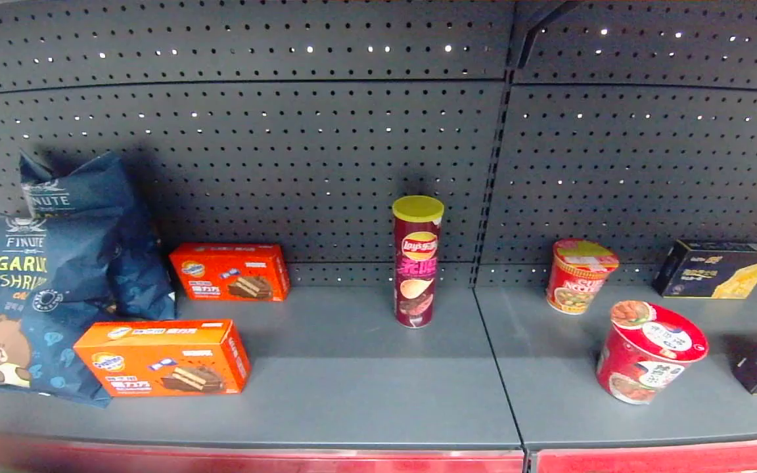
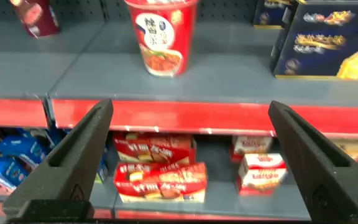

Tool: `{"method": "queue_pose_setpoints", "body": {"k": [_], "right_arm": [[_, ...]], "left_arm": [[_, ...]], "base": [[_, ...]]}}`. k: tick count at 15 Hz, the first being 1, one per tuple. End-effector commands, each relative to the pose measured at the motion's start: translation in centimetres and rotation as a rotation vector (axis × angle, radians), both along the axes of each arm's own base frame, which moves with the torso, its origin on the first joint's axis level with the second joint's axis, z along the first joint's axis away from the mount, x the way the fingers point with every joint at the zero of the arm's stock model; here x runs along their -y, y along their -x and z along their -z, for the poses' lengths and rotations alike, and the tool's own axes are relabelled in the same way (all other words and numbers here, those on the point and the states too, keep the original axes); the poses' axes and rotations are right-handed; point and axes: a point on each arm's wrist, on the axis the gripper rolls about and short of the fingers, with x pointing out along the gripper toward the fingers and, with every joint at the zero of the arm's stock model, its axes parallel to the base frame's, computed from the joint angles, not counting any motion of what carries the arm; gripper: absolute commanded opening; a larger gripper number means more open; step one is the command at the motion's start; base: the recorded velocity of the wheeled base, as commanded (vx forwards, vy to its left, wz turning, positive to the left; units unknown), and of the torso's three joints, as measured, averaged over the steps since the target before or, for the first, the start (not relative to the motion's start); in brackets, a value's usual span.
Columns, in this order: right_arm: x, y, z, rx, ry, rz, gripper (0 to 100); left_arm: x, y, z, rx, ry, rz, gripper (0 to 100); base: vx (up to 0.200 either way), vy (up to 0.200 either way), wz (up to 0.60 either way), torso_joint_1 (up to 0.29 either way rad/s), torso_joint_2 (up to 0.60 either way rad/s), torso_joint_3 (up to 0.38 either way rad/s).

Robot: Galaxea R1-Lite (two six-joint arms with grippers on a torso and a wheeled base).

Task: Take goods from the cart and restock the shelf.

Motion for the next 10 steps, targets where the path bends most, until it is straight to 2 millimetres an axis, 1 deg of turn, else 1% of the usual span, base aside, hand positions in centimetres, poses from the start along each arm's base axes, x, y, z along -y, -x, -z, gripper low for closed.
{"method": "queue_pose_setpoints", "body": {"k": [1,10], "right_arm": [[0.0,0.0,0.02,-0.001,0.0,-0.001,100],[0.0,0.0,0.02,-0.001,0.0,-0.001,100]], "left_arm": [[0.0,0.0,-0.01,0.001,0.0,-0.001,100],[0.0,0.0,-0.01,0.001,0.0,-0.001,100]], "base": [[0.0,0.0,0.6,-0.002,0.0,0.007],[0.0,0.0,0.6,0.006,0.01,0.004]]}}
